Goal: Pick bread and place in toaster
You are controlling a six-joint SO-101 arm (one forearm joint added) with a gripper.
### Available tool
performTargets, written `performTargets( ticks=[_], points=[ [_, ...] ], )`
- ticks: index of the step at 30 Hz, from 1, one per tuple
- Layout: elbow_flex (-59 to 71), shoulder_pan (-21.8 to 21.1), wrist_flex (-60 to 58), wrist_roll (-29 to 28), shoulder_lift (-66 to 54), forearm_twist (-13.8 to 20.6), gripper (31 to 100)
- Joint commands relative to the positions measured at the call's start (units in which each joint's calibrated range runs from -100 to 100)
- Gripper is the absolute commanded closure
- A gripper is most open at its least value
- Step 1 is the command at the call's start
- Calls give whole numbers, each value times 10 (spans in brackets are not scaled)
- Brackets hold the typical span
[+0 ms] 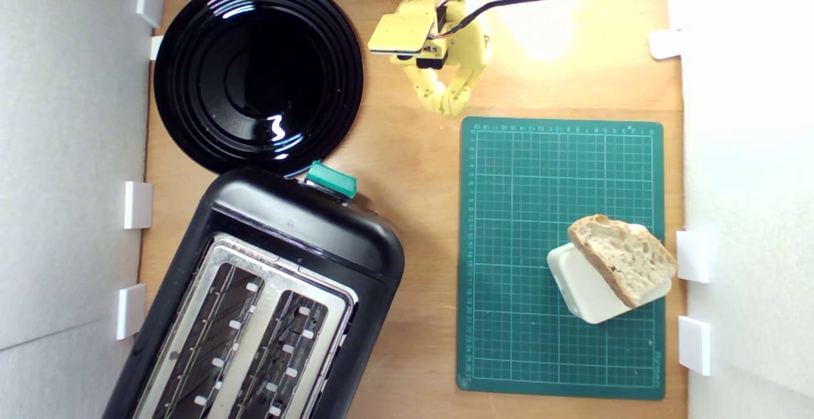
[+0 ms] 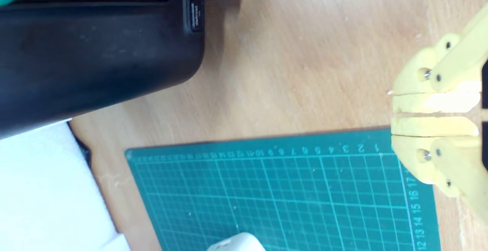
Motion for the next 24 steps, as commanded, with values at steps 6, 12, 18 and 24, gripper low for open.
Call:
performTargets(
  ticks=[6,12,18,24],
  points=[
    [-50,6,-196,-6,129,-118,990],
    [-48,-21,-247,-14,179,-115,990],
    [-47,-24,-261,-15,188,-125,990],
    [-38,-47,-345,-117,217,-21,990]
  ],
)
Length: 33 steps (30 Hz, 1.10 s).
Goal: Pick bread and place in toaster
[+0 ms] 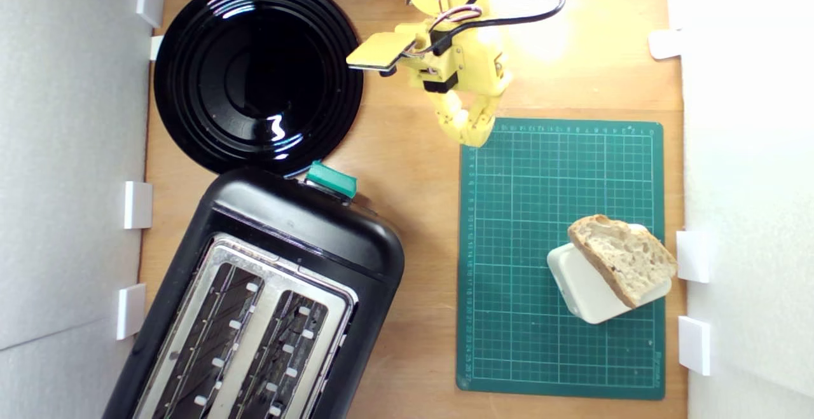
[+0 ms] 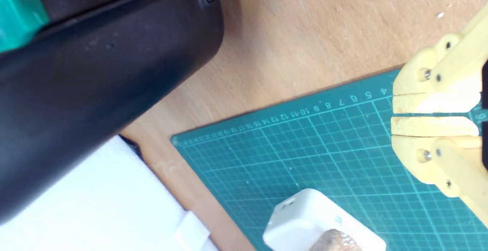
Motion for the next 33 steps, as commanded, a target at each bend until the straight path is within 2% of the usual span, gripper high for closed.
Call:
performTargets(
  ticks=[1,3,5,8,9,17,25,30,32,33],
  points=[
    [-23,-28,-70,-84,23,104,990],
    [-24,-33,-102,-132,51,168,990],
    [-26,-33,-156,-193,105,259,990],
    [-30,-31,-234,-230,177,322,990],
    [-30,-30,-263,-236,197,333,990],
    [-32,41,-478,-312,325,454,990],
    [-35,73,-594,-331,389,528,990],
    [-62,66,-599,-331,443,522,969],
    [-86,66,-599,-331,465,522,928],
    [-104,66,-599,-332,491,521,875]
  ],
)
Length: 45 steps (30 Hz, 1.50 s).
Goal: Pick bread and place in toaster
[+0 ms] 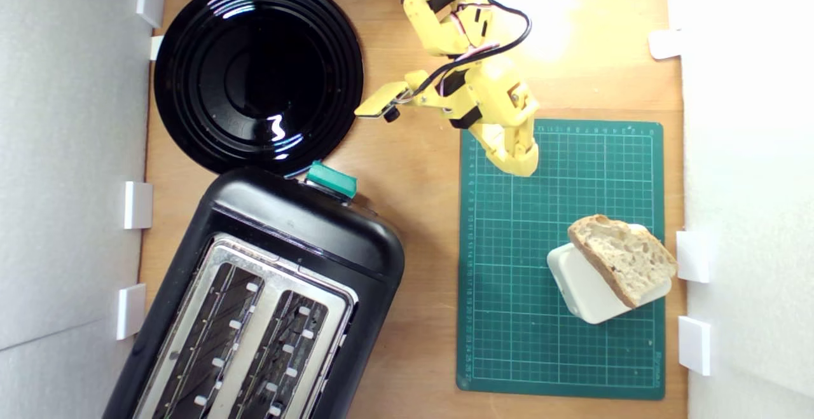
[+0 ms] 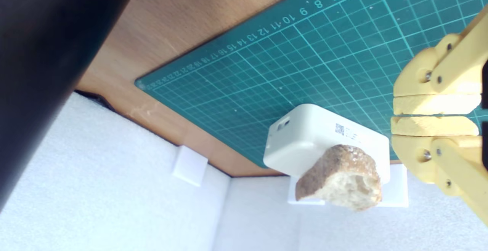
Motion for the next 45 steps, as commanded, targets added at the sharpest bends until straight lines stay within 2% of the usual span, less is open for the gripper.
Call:
performTargets(
  ticks=[1,3,7,13,15,17,18,20,23,27,33,40,45],
  points=[
    [-60,-6,-20,-2,44,-4,851],
    [-67,-6,-20,0,61,-15,809],
    [-112,-27,-20,0,96,-16,755],
    [-160,-51,-20,-1,131,-16,714],
    [-172,-58,-20,-1,139,-26,681],
    [-176,-68,-20,-1,143,-50,641],
    [-177,-73,-20,-1,143,-61,595],
    [-177,-80,-20,-1,144,-61,516],
    [-177,-82,-21,0,144,-61,463],
    [-177,-85,-52,3,145,-61,438],
    [-177,-87,-127,2,191,-62,435],
    [-190,-87,-142,-1,203,-62,439],
    [-247,-88,-142,-1,259,-62,437]
  ],
)
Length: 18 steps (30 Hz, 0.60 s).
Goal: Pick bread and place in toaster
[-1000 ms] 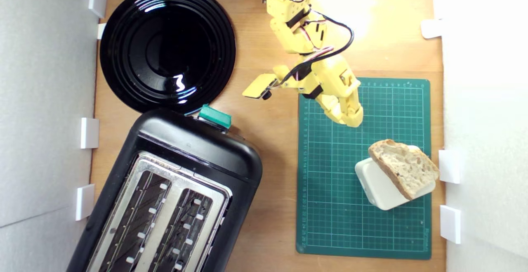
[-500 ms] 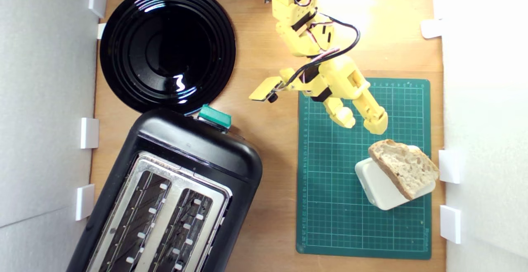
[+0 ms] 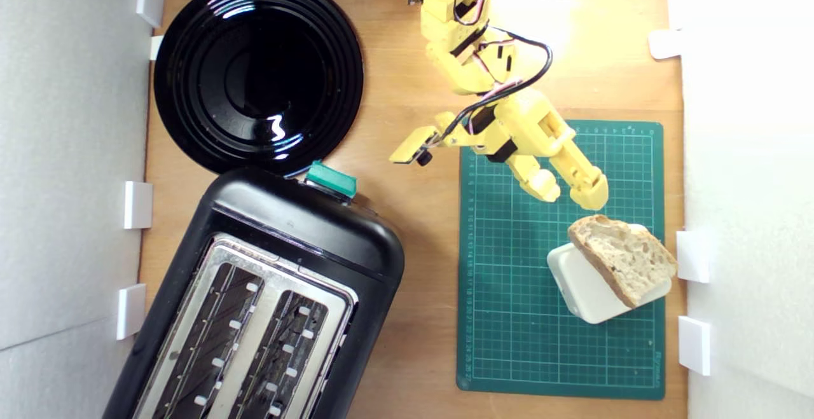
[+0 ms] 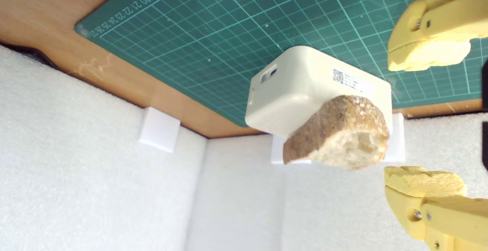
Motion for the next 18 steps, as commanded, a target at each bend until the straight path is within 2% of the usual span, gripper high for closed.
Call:
performTargets(
  ticks=[1,5,9,18],
  points=[
    [-54,-9,-20,-1,13,-6,438],
    [-86,-20,-19,0,40,-8,442],
    [-99,-39,-19,4,57,-48,440],
    [-144,-47,-19,5,90,-46,435]
  ],
)
